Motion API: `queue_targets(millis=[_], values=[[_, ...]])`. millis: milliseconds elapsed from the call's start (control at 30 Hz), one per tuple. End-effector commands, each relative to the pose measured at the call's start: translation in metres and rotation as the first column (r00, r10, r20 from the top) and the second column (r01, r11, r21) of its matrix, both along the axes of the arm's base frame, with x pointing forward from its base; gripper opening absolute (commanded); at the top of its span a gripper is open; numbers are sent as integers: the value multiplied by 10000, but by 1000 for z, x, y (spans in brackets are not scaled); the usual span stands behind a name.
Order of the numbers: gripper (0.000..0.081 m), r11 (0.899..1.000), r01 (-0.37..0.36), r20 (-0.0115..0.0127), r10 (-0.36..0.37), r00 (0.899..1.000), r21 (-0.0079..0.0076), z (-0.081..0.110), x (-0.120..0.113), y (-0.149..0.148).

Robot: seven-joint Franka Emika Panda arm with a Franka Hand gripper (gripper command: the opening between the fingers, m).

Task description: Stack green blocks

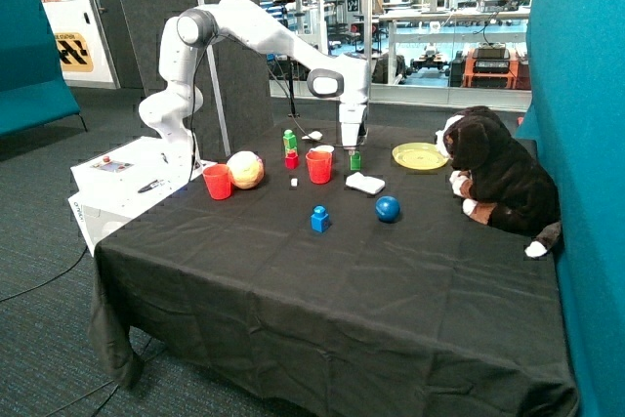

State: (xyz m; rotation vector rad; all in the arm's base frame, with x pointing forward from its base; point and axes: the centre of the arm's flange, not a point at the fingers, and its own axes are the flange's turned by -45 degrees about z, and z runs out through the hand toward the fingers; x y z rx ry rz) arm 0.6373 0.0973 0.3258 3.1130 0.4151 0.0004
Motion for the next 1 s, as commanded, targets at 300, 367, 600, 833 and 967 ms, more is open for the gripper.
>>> queue_targets(millis=[300, 367, 600, 833, 967], values=[[528, 10000, -40, -4, 40, 10000, 10, -3, 0, 2], [521, 10000, -58, -4, 58, 10000, 10, -4, 1, 3], [506, 10000, -4, -4, 4, 10000, 10, -10, 1, 2], [472, 10000, 60, -4, -60, 10000, 10, -17, 1, 1], [449, 10000, 46, -4, -46, 10000, 10, -20, 1, 3]])
